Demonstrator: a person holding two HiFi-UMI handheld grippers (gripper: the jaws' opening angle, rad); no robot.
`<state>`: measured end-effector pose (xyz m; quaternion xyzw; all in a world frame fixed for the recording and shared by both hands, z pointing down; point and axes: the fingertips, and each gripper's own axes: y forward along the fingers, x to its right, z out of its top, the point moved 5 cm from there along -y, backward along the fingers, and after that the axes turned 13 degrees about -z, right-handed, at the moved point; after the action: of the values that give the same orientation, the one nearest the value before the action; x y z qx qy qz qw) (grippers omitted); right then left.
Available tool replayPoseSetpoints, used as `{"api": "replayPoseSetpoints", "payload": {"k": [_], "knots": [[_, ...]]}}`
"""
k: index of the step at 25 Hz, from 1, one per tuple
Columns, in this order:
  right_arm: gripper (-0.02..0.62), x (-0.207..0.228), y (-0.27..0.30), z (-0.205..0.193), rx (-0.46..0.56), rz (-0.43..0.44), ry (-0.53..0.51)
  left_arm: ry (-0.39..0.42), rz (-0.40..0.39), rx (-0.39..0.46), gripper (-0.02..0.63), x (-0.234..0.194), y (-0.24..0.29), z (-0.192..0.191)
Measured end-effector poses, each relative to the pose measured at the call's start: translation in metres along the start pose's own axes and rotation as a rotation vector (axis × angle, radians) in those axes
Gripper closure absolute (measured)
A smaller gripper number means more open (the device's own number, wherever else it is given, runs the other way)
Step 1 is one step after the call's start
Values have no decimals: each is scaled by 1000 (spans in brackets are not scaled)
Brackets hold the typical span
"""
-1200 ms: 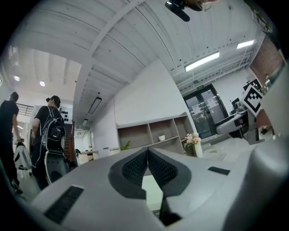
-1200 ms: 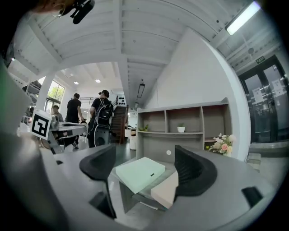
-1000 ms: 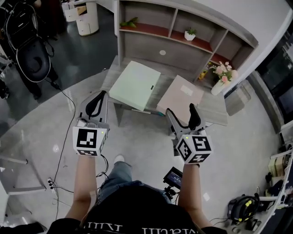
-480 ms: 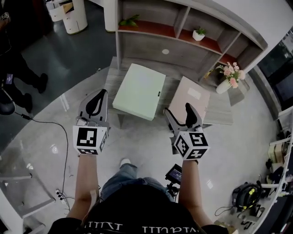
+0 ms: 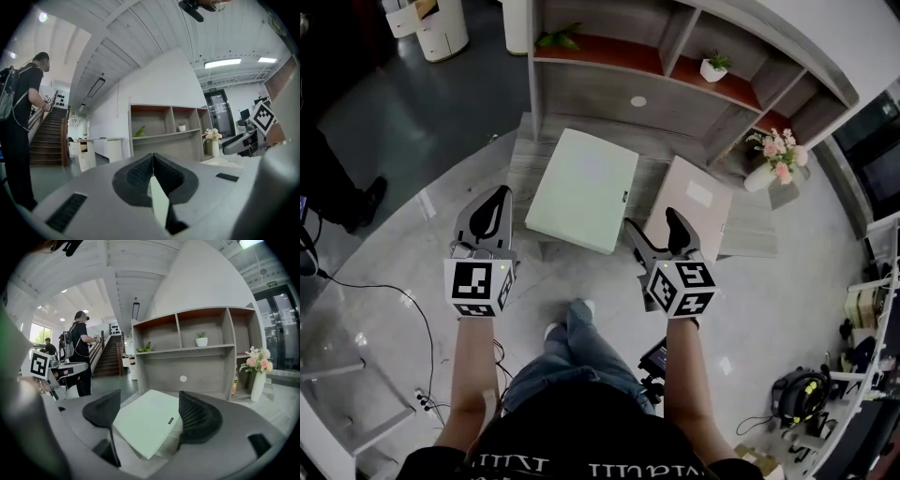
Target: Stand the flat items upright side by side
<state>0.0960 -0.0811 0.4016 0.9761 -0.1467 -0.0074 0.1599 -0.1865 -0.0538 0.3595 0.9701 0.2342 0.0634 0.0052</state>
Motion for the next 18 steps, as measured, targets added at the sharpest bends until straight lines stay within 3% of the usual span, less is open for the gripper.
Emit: {"api": "replayPoseSetpoints", "payload": {"k": [18], "knots": [[199, 39, 142, -79, -302, 91, 162, -17, 30, -152, 594, -8, 86, -39]]}}
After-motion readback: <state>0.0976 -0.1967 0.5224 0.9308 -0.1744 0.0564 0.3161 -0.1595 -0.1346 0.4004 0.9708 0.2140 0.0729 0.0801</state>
